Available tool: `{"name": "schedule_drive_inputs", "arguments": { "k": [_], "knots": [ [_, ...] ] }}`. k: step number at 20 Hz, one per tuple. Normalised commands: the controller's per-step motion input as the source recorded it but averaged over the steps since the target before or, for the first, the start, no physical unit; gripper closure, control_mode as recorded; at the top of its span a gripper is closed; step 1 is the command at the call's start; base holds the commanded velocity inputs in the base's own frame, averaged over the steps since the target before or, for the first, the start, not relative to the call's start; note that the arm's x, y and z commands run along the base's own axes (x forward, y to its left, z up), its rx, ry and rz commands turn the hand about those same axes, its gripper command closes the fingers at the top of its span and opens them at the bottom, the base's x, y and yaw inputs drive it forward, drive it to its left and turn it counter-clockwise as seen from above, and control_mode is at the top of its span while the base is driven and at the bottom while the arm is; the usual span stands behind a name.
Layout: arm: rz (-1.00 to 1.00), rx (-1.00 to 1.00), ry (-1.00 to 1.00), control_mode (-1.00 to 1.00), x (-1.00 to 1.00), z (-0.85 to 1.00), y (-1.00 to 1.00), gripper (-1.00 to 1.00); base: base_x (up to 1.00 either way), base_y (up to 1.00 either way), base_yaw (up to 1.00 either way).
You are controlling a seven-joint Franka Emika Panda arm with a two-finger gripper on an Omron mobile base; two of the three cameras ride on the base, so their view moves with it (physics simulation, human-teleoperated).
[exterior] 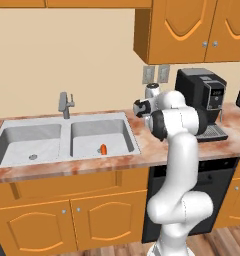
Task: Clear the mugs and bowl far away from the sink.
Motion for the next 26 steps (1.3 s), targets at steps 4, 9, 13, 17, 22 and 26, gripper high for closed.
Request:
{"name": "schedule_drive_inputs", "arguments": {
  "k": [4, 9, 13, 17, 22, 26],
  "knots": [
    [0.15, -0.02, -0.12, -1.0, -0.69, 0.63, 0.23, 1.0, 0.0, 0.0, 0.0],
    [0.19, 0.0, -0.13, -1.0, -0.99, 0.66, 0.35, 1.0, 0.0, 0.0, 0.0],
    [0.2, 0.0, -0.05, -1.0, -1.0, 0.71, 0.43, 1.0, 0.0, 0.0, 0.0],
    [0.19, 0.0, -0.02, -1.0, -0.95, 0.88, 0.26, 1.0, 0.0, 0.0, 0.0],
    [0.13, 0.0, 0.0, -1.0, -0.94, 0.84, 0.27, 1.0, 0.0, 0.0, 0.0],
    [0.09, 0.03, -0.08, -1.0, -0.99, 0.42, 0.0, 1.0, 0.0, 0.0, 0.0]
  ]
}}
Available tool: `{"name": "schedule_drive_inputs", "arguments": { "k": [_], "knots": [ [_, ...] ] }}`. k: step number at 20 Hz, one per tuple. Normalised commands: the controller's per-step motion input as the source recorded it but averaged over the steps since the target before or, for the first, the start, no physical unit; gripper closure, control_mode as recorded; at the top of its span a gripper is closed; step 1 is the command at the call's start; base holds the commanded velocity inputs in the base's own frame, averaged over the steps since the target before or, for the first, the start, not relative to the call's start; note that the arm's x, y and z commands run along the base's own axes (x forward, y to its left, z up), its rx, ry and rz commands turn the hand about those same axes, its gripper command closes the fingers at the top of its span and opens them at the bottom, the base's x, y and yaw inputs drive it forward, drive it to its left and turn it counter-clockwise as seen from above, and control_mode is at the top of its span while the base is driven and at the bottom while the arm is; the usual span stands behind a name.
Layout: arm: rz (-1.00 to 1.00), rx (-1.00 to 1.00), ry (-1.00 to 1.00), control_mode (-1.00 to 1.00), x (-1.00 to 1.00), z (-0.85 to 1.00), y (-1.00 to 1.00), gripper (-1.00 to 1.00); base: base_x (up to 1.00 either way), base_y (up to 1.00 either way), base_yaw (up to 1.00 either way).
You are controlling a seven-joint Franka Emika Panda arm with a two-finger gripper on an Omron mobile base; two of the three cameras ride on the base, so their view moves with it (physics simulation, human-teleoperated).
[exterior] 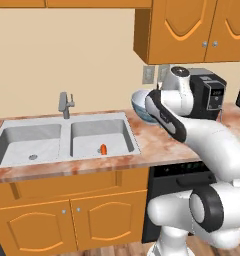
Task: Clear the mugs and bowl far away from the sink.
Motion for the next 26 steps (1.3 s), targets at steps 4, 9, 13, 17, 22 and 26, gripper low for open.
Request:
{"name": "schedule_drive_inputs", "arguments": {
  "k": [4, 9, 13, 17, 22, 26],
  "knots": [
    [0.07, 0.01, -0.13, -1.0, -0.88, 0.36, 0.0, 1.0, 0.0, 0.0, 0.0],
    [0.23, 0.0, -0.05, -1.0, -0.79, 0.12, 0.03, 1.0, 0.0, 0.0, 0.0],
    [0.0, 0.0, 0.0, 1.0, 0.0, 0.0, 0.0, 1.0, -0.54, 0.12, 0.79],
    [0.0, 0.0, 0.0, 1.0, 0.0, 0.0, 0.0, 1.0, -0.31, 0.25, 0.94],
    [0.0, 0.0, 0.0, 1.0, 0.0, 0.0, 0.0, 1.0, -0.36, 0.3, 0.97],
    [0.0, 0.0, 0.0, 1.0, 0.0, 0.0, 0.0, 1.0, -0.41, 0.32, 0.98]
  ]
}}
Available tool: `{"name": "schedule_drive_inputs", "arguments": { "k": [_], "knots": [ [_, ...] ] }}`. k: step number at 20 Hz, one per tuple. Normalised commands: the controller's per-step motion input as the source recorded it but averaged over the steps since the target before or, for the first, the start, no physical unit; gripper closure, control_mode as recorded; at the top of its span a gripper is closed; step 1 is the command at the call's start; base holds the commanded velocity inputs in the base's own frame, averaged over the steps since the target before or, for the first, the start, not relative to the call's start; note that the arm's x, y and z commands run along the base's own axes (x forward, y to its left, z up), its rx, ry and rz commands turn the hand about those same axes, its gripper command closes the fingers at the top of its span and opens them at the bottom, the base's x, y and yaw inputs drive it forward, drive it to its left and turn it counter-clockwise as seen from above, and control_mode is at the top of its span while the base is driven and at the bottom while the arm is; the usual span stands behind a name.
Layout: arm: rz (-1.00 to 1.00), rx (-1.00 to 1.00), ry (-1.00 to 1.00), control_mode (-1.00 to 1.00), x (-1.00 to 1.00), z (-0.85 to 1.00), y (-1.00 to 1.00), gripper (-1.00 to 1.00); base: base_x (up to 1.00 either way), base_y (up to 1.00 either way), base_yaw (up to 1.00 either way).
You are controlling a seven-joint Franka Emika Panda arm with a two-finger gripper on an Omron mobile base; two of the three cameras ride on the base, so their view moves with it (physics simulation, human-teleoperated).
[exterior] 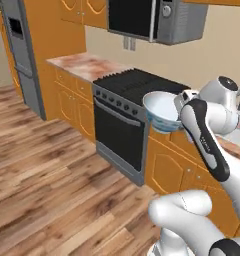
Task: Clear the mugs and bowl far away from the sink.
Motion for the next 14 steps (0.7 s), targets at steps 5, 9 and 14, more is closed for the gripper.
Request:
{"name": "schedule_drive_inputs", "arguments": {
  "k": [5, 9, 14],
  "knots": [
    [0.0, 0.0, 0.0, 1.0, 0.0, 0.0, 0.0, 1.0, -0.13, 0.2, 0.94],
    [0.0, 0.0, 0.0, 1.0, 0.0, 0.0, 0.0, 1.0, 0.05, 0.01, 0.88],
    [0.0, 0.0, 0.0, 1.0, 0.0, 0.0, 0.0, 1.0, 0.37, -0.01, 0.83]
  ]
}}
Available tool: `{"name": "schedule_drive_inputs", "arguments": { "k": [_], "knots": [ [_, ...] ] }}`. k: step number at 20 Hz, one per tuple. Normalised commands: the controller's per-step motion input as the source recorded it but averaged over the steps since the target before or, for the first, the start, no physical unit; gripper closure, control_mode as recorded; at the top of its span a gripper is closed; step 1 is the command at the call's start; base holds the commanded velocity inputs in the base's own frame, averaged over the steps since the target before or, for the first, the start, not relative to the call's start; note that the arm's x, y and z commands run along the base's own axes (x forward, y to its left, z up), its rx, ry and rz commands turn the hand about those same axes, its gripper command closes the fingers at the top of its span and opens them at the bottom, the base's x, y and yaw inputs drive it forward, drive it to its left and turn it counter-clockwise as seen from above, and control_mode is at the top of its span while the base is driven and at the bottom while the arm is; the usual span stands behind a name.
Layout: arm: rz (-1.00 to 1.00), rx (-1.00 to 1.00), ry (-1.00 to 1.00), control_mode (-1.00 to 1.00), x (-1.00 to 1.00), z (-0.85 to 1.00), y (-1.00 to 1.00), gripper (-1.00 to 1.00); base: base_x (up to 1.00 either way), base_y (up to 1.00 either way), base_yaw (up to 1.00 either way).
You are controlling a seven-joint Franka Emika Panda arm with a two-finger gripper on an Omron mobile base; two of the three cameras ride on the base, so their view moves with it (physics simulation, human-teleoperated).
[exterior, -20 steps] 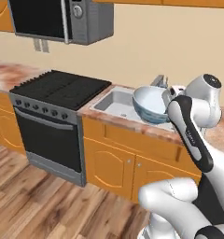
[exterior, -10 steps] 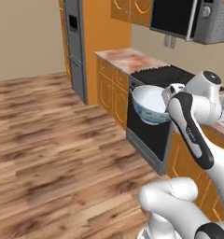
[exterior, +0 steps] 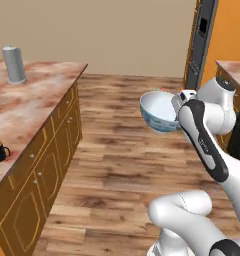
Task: Clear the mugs and bowl far away from the sink.
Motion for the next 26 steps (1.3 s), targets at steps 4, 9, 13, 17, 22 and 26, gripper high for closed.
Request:
{"name": "schedule_drive_inputs", "arguments": {
  "k": [4, 9, 13, 17, 22, 26],
  "knots": [
    [0.0, 0.0, 0.0, 1.0, 0.0, 0.0, 0.0, 1.0, 0.66, -0.23, 0.75],
    [0.0, 0.0, 0.0, 1.0, 0.0, 0.0, 0.0, 1.0, 0.7, -0.3, 0.7],
    [0.0, 0.0, 0.0, 1.0, 0.0, 0.0, 0.0, 1.0, 0.65, -0.38, 0.69],
    [0.0, 0.0, 0.0, 1.0, 0.0, 0.0, 0.0, 1.0, 0.71, -0.43, 0.64],
    [0.0, 0.0, 0.0, 1.0, 0.0, 0.0, 0.0, 1.0, 0.88, -0.42, 0.44],
    [0.0, 0.0, 0.0, 1.0, 0.0, 0.0, 0.0, 1.0, 0.82, -0.07, 0.29]
  ]
}}
